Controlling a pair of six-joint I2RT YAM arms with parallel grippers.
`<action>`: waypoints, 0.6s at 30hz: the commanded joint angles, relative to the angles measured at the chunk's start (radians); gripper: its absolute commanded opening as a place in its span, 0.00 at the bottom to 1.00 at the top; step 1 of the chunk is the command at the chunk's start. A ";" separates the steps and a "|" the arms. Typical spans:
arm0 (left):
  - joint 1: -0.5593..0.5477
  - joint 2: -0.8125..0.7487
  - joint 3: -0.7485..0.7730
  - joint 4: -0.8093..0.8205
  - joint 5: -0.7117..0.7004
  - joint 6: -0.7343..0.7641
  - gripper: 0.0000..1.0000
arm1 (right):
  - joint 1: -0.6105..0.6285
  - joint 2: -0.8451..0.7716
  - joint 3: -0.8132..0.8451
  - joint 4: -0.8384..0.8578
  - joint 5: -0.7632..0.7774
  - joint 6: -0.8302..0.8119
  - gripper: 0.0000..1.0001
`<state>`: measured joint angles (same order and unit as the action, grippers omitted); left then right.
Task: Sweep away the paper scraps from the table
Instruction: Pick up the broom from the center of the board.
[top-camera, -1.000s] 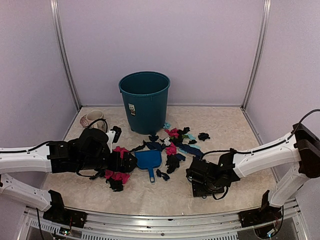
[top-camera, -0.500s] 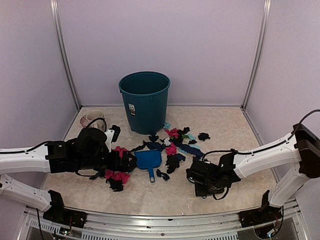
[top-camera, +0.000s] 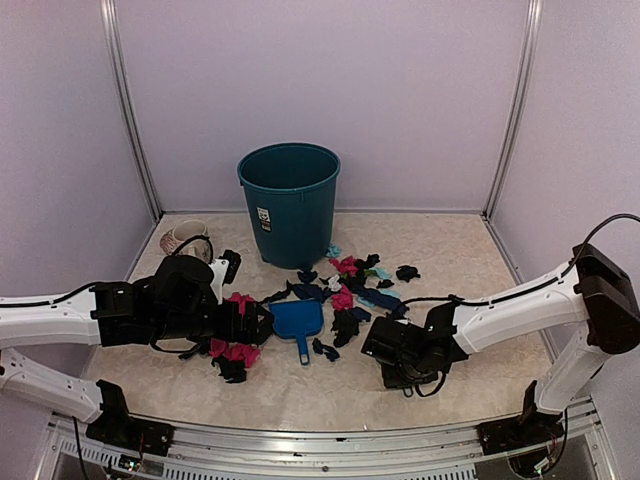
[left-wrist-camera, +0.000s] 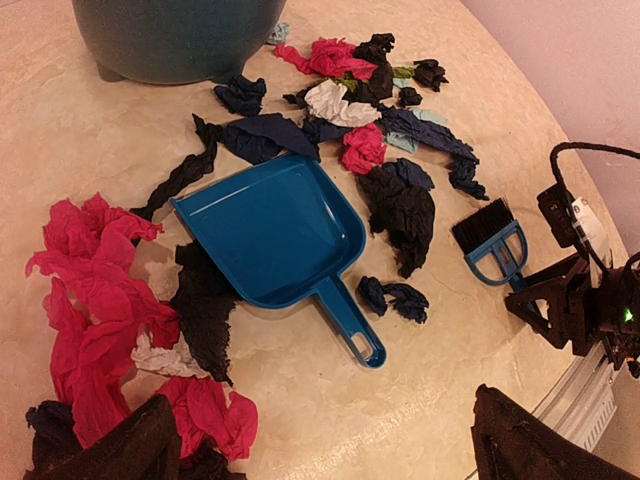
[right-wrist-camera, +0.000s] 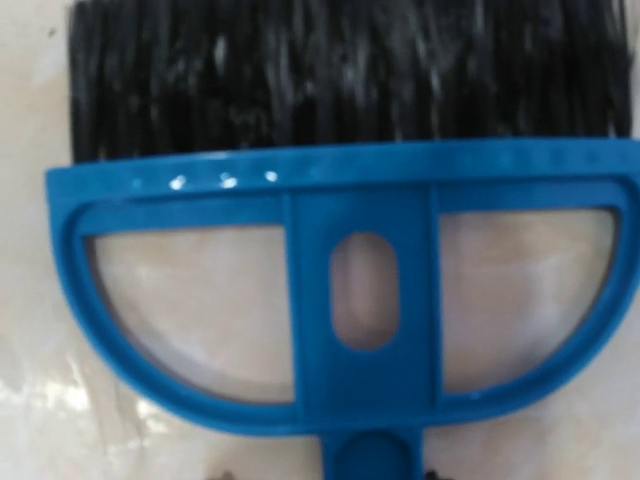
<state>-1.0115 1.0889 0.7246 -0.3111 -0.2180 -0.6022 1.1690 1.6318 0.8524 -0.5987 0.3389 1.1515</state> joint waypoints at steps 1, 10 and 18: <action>-0.007 -0.013 -0.004 0.012 -0.014 -0.008 0.99 | 0.004 0.046 -0.016 -0.047 0.017 -0.007 0.38; -0.007 0.010 0.008 0.022 -0.012 -0.006 0.99 | 0.004 0.045 -0.019 -0.090 0.054 -0.008 0.18; -0.006 0.036 0.035 0.019 -0.020 -0.001 0.99 | 0.004 0.006 -0.008 -0.115 0.081 -0.019 0.00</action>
<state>-1.0115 1.1107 0.7246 -0.3069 -0.2184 -0.6018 1.1698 1.6402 0.8562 -0.6140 0.3870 1.1412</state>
